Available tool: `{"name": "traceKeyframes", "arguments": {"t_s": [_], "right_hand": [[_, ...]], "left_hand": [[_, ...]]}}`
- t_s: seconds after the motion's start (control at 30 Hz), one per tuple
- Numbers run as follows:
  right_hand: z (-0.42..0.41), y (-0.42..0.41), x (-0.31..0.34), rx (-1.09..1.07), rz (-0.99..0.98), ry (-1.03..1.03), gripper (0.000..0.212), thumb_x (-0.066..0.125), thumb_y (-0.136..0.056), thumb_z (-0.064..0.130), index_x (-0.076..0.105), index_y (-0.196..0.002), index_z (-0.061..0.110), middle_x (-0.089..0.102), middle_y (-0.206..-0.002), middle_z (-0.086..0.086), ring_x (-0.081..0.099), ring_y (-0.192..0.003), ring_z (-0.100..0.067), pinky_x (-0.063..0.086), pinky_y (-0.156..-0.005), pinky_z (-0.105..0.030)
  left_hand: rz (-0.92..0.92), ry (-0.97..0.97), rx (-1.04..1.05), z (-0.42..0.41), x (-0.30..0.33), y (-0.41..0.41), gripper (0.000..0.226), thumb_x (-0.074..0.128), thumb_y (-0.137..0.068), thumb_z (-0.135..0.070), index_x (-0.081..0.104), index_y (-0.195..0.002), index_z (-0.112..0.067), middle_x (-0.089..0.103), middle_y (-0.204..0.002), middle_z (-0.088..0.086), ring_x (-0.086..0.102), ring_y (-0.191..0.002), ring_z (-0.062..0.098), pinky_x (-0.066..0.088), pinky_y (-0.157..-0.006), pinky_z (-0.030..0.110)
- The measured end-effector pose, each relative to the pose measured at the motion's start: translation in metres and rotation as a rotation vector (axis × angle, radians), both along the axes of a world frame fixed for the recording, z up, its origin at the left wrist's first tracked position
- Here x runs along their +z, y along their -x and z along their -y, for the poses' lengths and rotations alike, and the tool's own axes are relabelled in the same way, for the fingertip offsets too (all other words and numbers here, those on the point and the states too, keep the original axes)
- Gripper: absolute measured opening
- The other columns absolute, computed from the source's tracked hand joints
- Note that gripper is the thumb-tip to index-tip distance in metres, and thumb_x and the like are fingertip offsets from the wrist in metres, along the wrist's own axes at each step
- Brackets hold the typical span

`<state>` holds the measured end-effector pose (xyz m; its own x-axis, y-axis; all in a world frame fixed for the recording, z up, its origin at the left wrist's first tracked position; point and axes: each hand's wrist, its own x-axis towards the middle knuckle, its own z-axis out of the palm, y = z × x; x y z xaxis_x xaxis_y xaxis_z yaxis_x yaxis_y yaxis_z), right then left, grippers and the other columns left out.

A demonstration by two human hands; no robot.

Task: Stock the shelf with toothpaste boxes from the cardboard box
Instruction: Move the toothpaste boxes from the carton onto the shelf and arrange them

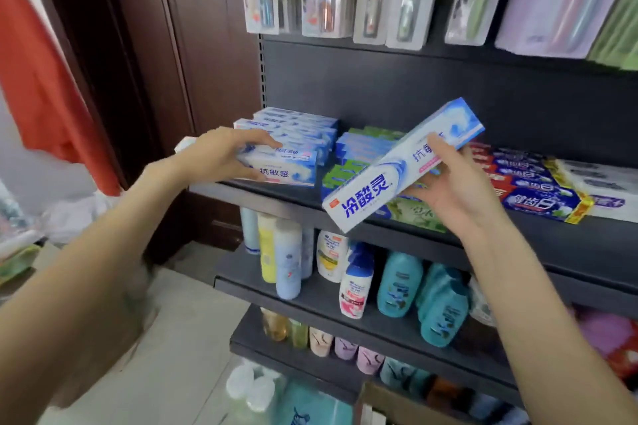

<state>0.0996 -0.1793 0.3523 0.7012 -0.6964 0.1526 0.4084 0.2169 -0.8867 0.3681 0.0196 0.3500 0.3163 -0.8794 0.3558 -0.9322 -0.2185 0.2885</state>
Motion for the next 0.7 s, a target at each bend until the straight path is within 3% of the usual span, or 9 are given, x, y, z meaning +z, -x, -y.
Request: {"name": "traceKeyframes", "arguments": {"t_s": [0.13, 0.23, 0.3, 0.4, 0.47, 0.53, 0.57, 0.63, 0.7], "right_hand": [[-0.01, -0.042, 0.016, -0.075, -0.041, 0.086, 0.017, 0.057, -0.092, 0.016, 0.045, -0.102, 0.02, 0.067, -0.081, 0.004, 0.064, -0.076, -0.013, 0.054, -0.069, -0.034], [-0.021, -0.067, 0.019, -0.122, -0.076, 0.165, 0.027, 0.063, -0.089, 0.02, 0.048, -0.111, 0.019, 0.069, -0.082, 0.007, 0.061, -0.074, -0.009, 0.045, -0.068, -0.023], [-0.03, -0.08, 0.016, -0.144, -0.093, 0.223, 0.03, 0.065, -0.087, 0.019, 0.048, -0.112, 0.018, 0.07, -0.089, 0.005, 0.063, -0.079, -0.009, 0.046, -0.07, -0.023], [-0.045, -0.097, 0.007, -0.188, -0.115, 0.328, 0.039, 0.07, -0.083, 0.009, 0.042, -0.11, 0.016, 0.066, -0.103, -0.005, 0.066, -0.084, -0.011, 0.053, -0.068, -0.022], [-0.054, -0.11, -0.002, -0.209, -0.116, 0.397, 0.049, 0.073, -0.079, 0.004, 0.036, -0.108, 0.019, 0.062, -0.103, -0.003, 0.066, -0.082, -0.013, 0.057, -0.07, -0.029], [-0.06, -0.124, -0.011, -0.208, -0.108, 0.421, 0.055, 0.075, -0.076, 0.003, 0.033, -0.105, 0.025, 0.062, -0.099, 0.002, 0.066, -0.082, -0.016, 0.057, -0.079, -0.044], [-0.062, -0.132, -0.016, -0.197, -0.112, 0.416, 0.055, 0.075, -0.076, 0.004, 0.033, -0.102, 0.027, 0.062, -0.099, 0.002, 0.067, -0.083, -0.017, 0.056, -0.082, -0.049], [-0.067, -0.148, -0.022, -0.171, -0.125, 0.379, 0.056, 0.077, -0.074, 0.008, 0.033, -0.099, 0.03, 0.062, -0.104, 0.0, 0.067, -0.088, -0.019, 0.054, -0.084, -0.052], [-0.072, -0.161, -0.027, -0.225, -0.201, 0.463, 0.058, 0.08, -0.072, 0.018, 0.034, -0.105, 0.028, 0.057, -0.112, -0.001, 0.063, -0.099, -0.02, 0.051, -0.09, -0.048]], "left_hand": [[0.073, -0.086, -0.094, 0.041, -0.013, -0.055, 0.051, 0.08, -0.073, -0.026, 0.061, -0.12, -0.029, 0.057, -0.121, -0.009, 0.053, -0.111, 0.017, 0.036, -0.089, 0.024], [0.393, -0.068, -0.153, 0.063, -0.033, -0.079, 0.041, 0.078, -0.073, -0.031, 0.065, -0.112, -0.03, 0.051, -0.131, 0.005, 0.048, -0.114, 0.028, 0.043, -0.091, 0.043], [0.468, 0.025, -0.073, 0.065, -0.044, -0.086, 0.035, 0.071, -0.074, -0.04, 0.066, -0.108, -0.031, 0.048, -0.137, 0.005, 0.045, -0.119, 0.033, 0.043, -0.091, 0.052], [0.266, 0.328, -0.012, 0.051, -0.054, -0.086, 0.039, 0.053, -0.081, -0.051, 0.068, -0.106, -0.025, 0.057, -0.128, 0.003, 0.051, -0.114, 0.029, 0.039, -0.095, 0.041], [-0.119, 0.525, 0.022, 0.031, -0.049, -0.083, 0.037, 0.046, -0.087, -0.05, 0.066, -0.109, -0.027, 0.062, -0.119, 0.0, 0.054, -0.114, 0.018, 0.036, -0.099, 0.032], [-0.526, 0.53, -0.054, 0.008, -0.043, -0.078, 0.037, 0.048, -0.087, -0.05, 0.058, -0.117, -0.032, 0.062, -0.118, -0.006, 0.054, -0.114, 0.005, 0.038, -0.099, 0.025], [-0.594, 0.461, -0.105, -0.001, -0.041, -0.075, 0.04, 0.053, -0.084, -0.05, 0.053, -0.121, -0.035, 0.06, -0.12, -0.008, 0.052, -0.116, 0.002, 0.038, -0.098, 0.022], [-0.442, 0.279, -0.124, -0.009, -0.043, -0.069, 0.057, 0.065, -0.075, -0.052, 0.042, -0.126, -0.046, 0.055, -0.127, -0.011, 0.047, -0.12, -0.001, 0.034, -0.098, 0.017], [-0.222, 0.165, -0.06, -0.008, -0.049, -0.07, 0.067, 0.069, -0.074, -0.051, 0.041, -0.133, -0.036, 0.052, -0.13, -0.01, 0.047, -0.119, 0.004, 0.033, -0.094, 0.015]]}}
